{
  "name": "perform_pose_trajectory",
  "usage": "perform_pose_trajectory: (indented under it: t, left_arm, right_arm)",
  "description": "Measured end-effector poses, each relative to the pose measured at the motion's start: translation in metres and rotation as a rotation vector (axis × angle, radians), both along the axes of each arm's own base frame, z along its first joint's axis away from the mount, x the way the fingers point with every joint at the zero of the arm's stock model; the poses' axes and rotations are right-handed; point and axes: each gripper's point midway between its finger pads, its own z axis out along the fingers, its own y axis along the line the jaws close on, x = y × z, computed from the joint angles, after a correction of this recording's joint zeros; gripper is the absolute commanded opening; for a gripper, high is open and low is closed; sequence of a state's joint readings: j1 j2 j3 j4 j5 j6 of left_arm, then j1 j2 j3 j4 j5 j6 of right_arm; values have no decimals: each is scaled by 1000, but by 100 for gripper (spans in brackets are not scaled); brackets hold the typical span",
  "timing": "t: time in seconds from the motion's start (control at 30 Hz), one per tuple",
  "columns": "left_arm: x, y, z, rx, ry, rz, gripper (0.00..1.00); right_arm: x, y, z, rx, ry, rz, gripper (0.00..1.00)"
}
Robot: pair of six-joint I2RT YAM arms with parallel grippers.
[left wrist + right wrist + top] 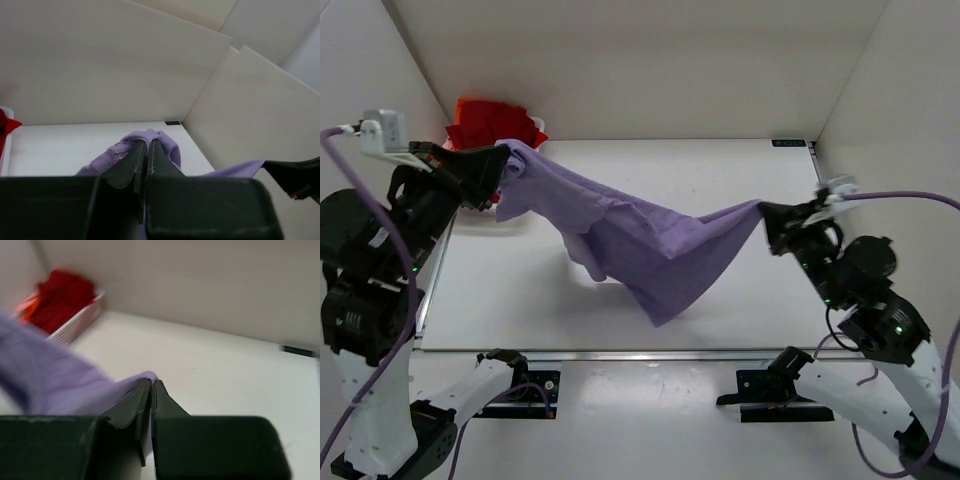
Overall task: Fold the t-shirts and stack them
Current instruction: Flatten out the tshirt
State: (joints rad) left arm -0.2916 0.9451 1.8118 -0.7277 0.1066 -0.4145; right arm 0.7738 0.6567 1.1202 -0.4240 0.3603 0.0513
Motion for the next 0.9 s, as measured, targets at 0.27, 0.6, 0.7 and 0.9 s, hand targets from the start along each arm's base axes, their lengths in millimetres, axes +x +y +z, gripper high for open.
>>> perform_pose_trajectory:
  t: [0.27,0.6,0.7,0.9]
  left_arm:
    - [-23,5,8,-8,-40,-6,0]
    - [112,-26,-179,88,369,-2,0]
    - [174,-31,-241,127,511,32,0]
    - [309,-37,-299,177,596,107,28]
  right_arm:
    - [-4,-124,56,-15,-139,-401,0]
    - [92,-129,-2,-101,10,-351,0]
    - [162,-138,-39,-138,122,-361,0]
    - [321,-162,-94,-204,302,-400,67]
